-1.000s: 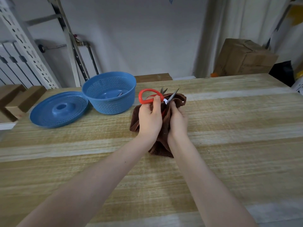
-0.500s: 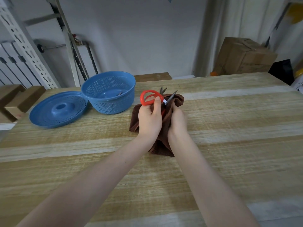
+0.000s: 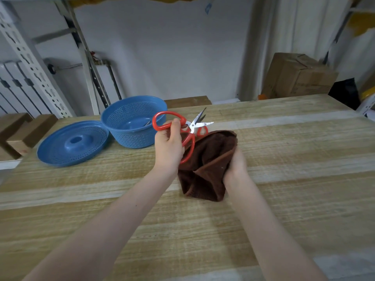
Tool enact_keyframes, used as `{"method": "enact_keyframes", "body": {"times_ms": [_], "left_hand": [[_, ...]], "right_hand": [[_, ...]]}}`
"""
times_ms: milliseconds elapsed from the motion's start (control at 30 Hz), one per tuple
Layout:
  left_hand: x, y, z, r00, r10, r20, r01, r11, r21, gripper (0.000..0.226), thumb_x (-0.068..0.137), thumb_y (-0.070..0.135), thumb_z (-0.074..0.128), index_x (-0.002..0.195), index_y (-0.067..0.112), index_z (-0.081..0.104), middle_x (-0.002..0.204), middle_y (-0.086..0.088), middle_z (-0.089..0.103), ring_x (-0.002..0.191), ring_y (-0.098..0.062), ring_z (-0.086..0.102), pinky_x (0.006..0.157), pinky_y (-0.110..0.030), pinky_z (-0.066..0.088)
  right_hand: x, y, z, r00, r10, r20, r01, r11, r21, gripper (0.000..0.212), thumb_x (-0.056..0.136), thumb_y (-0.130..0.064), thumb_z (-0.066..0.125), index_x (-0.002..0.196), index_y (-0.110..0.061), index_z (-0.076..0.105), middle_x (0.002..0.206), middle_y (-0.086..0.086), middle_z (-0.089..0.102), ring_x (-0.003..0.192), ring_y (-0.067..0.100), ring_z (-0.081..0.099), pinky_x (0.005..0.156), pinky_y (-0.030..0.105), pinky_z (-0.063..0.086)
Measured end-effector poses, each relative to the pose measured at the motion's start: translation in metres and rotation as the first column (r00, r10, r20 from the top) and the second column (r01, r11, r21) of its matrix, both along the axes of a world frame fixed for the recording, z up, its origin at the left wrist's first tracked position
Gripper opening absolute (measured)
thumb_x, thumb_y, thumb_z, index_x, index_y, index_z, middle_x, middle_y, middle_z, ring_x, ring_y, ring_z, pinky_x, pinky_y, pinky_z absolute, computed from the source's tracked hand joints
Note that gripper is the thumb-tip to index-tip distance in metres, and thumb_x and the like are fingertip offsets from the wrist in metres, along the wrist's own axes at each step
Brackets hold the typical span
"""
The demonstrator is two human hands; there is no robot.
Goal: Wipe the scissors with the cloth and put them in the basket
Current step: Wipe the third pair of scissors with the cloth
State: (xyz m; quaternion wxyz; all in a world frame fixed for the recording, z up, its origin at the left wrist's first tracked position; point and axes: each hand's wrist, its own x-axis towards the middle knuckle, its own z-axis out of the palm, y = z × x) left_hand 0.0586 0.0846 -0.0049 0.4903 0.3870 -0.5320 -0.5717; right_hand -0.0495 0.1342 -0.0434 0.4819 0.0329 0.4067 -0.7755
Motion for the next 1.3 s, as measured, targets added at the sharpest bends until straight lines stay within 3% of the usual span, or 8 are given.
{"method": "enact_keyframes", "body": {"times_ms": [133,233,400,533,633,767,933,1300], "left_hand": [[-0.002,0.004,0.005,0.998,-0.022,-0.053,0.024,0.999,0.041,0.050,0.103,0.025,0.042,0.054,0.023,0.044,0.035,0.010,0.037,0.030,-0.003,0.026,0.033,-0.015,0.020],[-0.007,0.007,0.005,0.995,-0.042,-0.095,0.046,0.998,0.048,0.056,0.103,0.025,0.042,0.048,0.022,0.046,0.038,0.012,0.029,0.030,-0.004,0.022,0.034,-0.015,0.018],[-0.012,0.015,-0.001,0.997,-0.034,-0.062,0.036,0.999,0.030,0.060,0.103,0.026,0.043,0.044,0.019,0.050,0.037,0.013,0.034,0.034,-0.002,0.029,0.038,-0.018,0.025],[-0.012,0.017,-0.007,1.000,-0.018,0.009,0.019,0.996,-0.088,0.046,0.103,0.021,0.043,0.064,-0.003,0.047,0.039,0.011,0.039,0.040,0.001,0.041,0.050,-0.018,0.031],[-0.012,0.020,-0.011,0.999,-0.011,0.036,0.017,0.986,-0.166,0.040,0.103,0.019,0.043,0.070,-0.002,0.050,0.057,-0.010,0.042,0.041,-0.008,0.040,0.050,-0.012,0.032],[-0.013,0.018,-0.016,0.996,0.000,0.087,0.019,0.976,-0.215,0.041,0.102,0.023,0.045,0.063,0.022,0.058,0.048,0.015,0.052,0.050,0.002,0.048,0.055,-0.020,0.038],[-0.016,0.015,-0.021,0.989,0.026,0.145,0.009,0.971,-0.238,0.036,0.101,0.026,0.048,0.076,0.012,0.070,0.067,-0.002,0.067,0.063,-0.007,0.060,0.064,-0.030,0.049],[-0.006,0.005,-0.016,0.991,0.056,0.121,-0.029,0.976,-0.217,0.050,0.100,0.031,0.045,0.078,-0.013,0.054,0.063,-0.012,0.050,0.061,-0.018,0.044,0.059,-0.036,0.036]], "right_hand": [[0.001,0.005,0.004,0.995,0.056,0.082,-0.049,0.995,-0.083,0.046,0.104,-0.029,0.028,0.089,-0.009,0.067,0.075,0.011,0.073,0.074,0.026,0.067,0.057,0.031,0.053],[0.012,0.004,0.006,0.987,0.084,0.138,-0.067,0.990,-0.124,0.047,0.101,-0.029,0.030,0.100,-0.003,0.069,0.094,0.021,0.073,0.094,0.035,0.065,0.078,0.043,0.053],[0.024,0.003,0.003,0.985,0.151,0.078,-0.127,0.961,-0.245,0.042,0.095,-0.024,0.044,0.075,-0.005,0.076,0.081,0.013,0.072,0.077,0.024,0.070,0.081,0.034,0.057],[0.037,-0.007,-0.002,0.987,0.154,-0.038,-0.158,0.961,-0.228,0.043,0.082,-0.032,0.066,0.116,-0.005,0.069,0.122,0.020,0.065,0.115,0.034,0.062,0.109,0.050,0.040],[0.038,-0.016,-0.004,0.997,0.057,-0.044,-0.065,0.975,-0.215,0.039,0.092,-0.028,0.060,0.120,-0.001,0.066,0.120,0.021,0.066,0.114,0.035,0.062,0.107,0.050,0.043],[0.035,-0.018,0.003,0.997,-0.031,-0.071,0.019,0.987,-0.161,0.029,0.090,-0.024,0.059,0.103,-0.002,0.073,0.107,0.021,0.071,0.104,0.036,0.067,0.098,0.045,0.052],[0.035,-0.022,0.008,0.993,-0.119,-0.012,0.118,0.991,-0.067,0.022,0.091,-0.019,0.057,0.084,-0.004,0.073,0.088,0.016,0.072,0.078,0.029,0.071,0.076,0.037,0.058],[0.050,-0.011,0.006,0.959,-0.011,-0.282,-0.005,0.998,-0.057,0.015,0.092,-0.011,0.061,0.089,-0.006,0.075,0.093,0.017,0.074,0.093,0.032,0.071,0.090,0.046,0.056]]}}
